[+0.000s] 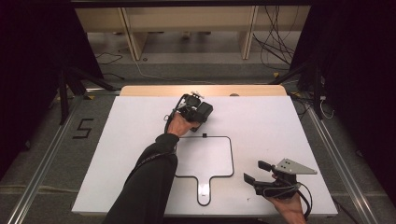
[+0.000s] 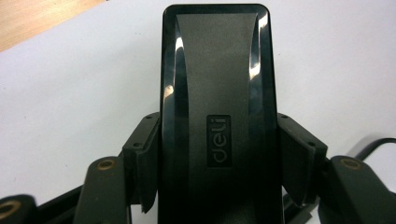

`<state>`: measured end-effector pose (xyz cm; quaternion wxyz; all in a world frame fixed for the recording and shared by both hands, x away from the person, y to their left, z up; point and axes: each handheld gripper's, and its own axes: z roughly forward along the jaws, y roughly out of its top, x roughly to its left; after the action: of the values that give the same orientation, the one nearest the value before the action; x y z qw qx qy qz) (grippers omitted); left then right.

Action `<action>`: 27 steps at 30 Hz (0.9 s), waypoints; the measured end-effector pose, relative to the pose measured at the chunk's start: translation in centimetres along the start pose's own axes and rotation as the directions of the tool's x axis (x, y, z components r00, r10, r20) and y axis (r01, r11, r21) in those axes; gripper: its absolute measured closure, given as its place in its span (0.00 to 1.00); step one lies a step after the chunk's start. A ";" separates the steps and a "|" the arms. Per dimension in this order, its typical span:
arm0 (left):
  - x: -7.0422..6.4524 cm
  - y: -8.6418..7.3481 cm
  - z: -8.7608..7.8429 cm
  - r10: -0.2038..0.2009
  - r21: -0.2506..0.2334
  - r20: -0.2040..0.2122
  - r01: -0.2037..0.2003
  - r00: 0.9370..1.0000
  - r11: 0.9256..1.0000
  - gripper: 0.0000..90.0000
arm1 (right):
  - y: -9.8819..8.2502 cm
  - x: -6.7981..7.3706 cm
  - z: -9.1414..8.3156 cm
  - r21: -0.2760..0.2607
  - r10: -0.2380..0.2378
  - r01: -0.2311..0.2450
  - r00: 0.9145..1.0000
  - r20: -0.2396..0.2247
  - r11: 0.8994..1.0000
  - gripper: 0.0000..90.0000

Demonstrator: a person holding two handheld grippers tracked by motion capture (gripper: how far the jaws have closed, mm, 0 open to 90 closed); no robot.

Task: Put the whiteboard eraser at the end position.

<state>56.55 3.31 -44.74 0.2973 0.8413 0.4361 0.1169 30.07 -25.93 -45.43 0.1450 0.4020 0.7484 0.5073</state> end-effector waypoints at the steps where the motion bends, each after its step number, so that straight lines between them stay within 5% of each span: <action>1: 0.0 0.0 0.1 0.005 0.001 -0.005 -0.005 1.000 1.000 0.44 | 0.0 0.0 0.0 0.000 0.000 0.000 1.000 0.000 1.000 0.24; 27: 0.0 -0.1 1.9 0.011 0.054 -0.018 -0.010 1.000 0.998 0.44 | 0.0 0.2 0.0 -0.002 -0.002 0.002 1.000 -0.006 1.000 0.24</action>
<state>57.33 2.62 -46.29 0.2698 0.8501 0.4376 0.1143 29.96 -25.81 -45.41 0.1436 0.3994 0.7488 0.5090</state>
